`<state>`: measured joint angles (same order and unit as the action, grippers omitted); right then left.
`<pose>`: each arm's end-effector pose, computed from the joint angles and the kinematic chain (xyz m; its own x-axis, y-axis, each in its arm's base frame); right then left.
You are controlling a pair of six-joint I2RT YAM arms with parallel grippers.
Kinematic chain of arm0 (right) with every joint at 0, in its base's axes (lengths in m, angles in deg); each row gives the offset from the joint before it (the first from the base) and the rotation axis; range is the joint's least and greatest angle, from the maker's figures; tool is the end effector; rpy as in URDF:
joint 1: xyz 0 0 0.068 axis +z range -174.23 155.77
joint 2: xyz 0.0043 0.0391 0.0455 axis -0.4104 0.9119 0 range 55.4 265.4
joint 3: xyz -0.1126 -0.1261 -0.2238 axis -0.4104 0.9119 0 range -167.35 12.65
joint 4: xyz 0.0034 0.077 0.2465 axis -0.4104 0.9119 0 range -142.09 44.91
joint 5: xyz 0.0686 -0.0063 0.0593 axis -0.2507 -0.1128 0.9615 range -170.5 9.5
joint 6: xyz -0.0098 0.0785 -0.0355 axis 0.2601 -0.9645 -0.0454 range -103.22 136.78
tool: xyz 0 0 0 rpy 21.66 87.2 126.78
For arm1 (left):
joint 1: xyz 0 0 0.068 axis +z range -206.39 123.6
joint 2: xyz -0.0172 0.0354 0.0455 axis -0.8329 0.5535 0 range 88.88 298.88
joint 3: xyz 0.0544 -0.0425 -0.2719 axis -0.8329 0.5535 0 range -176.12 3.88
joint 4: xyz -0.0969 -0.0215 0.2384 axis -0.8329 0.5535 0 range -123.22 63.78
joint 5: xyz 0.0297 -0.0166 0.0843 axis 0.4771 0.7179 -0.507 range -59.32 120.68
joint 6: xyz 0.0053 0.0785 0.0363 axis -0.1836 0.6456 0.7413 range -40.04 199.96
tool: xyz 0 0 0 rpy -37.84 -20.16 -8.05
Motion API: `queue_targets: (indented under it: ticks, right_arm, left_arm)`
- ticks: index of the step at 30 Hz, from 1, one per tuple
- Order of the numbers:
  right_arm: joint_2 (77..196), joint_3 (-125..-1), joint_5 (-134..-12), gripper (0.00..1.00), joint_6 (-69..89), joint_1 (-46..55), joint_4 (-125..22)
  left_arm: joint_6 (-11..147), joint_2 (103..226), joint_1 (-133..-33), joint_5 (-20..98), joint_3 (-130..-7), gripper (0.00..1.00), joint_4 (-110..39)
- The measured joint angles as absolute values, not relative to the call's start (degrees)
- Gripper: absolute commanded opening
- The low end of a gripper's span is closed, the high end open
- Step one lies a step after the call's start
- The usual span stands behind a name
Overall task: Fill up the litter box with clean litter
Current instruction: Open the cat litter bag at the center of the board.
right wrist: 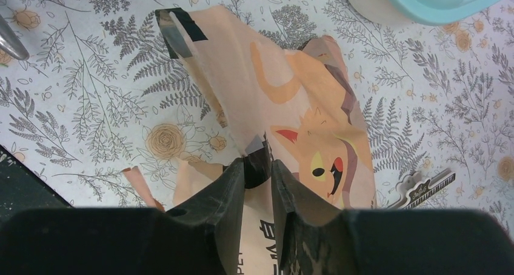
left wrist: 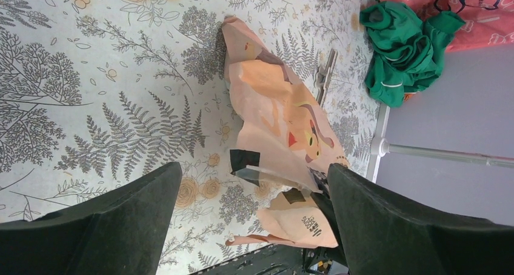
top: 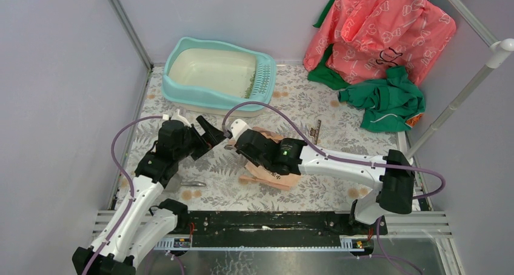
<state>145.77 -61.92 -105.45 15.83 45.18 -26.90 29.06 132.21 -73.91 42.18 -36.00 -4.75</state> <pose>0.1634 0.3433 0.2832 -0.2429 -0.6037 -0.7593 -0.7329 0.6270 -0.2641 0.1798 -0.0729 0.2666 -0.6722 -0.5853 -0.4534 -0.1035 0.6807 -0.7252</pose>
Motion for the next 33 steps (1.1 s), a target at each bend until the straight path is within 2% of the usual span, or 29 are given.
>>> queue_targets:
  ticks: [33]
  right_arm:
    - [144.15, -61.98, -105.43, 0.33, 15.92, 43.15, -27.10]
  left_arm:
    - [27.34, 130.97, -73.91, 44.92, -32.61, 0.99, -7.81]
